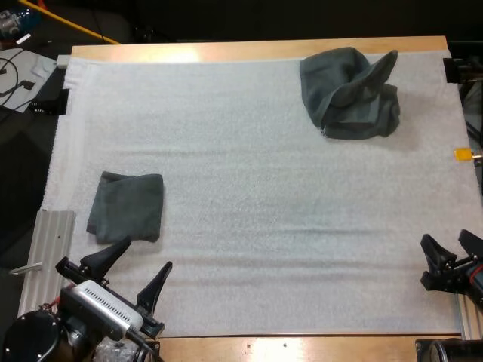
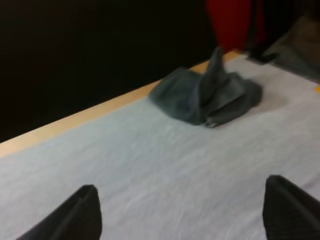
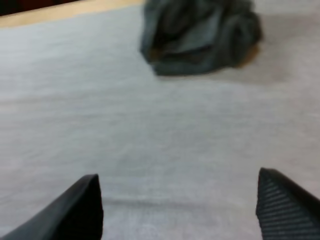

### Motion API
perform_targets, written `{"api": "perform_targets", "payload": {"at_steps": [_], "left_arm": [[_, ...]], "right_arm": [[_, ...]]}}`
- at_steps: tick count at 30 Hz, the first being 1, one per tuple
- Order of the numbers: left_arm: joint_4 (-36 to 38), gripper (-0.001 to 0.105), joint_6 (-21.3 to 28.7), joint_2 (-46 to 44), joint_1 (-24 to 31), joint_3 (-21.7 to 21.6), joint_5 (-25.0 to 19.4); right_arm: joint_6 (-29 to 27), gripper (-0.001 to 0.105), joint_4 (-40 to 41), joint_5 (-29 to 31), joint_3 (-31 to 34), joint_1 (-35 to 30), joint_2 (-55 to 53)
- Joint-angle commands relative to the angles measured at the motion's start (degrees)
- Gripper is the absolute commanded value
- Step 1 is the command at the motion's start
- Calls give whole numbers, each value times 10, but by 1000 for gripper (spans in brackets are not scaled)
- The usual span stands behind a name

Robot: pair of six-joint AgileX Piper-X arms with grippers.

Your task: Pick towel from pile, fold and stack

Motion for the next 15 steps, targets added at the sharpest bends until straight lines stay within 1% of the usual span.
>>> {"api": "perform_targets", "payload": {"at_steps": [1, 4, 8, 12, 13, 14, 15], "left_arm": [[-14, 65, -9, 19, -14, -24, 19], [-17, 65, -10, 38, -21, -40, 31], [-21, 65, -11, 48, -21, -47, 36], [-22, 65, -11, 53, -20, -48, 38], [-22, 65, -11, 56, -20, -49, 39], [-22, 65, -11, 56, -21, -49, 38], [-23, 65, -10, 55, -21, -48, 38]], "right_arm": [[-9, 63, -5, -54, -32, -2, 24], [-10, 63, -4, -84, -58, -1, 60], [-4, 63, -16, -103, -76, -3, 108], [15, 63, -60, -111, -88, -4, 173], [33, 63, -93, -112, -96, -4, 214], [44, 63, -108, -111, -99, -5, 239], [42, 63, -102, -109, -96, -2, 224]]}}
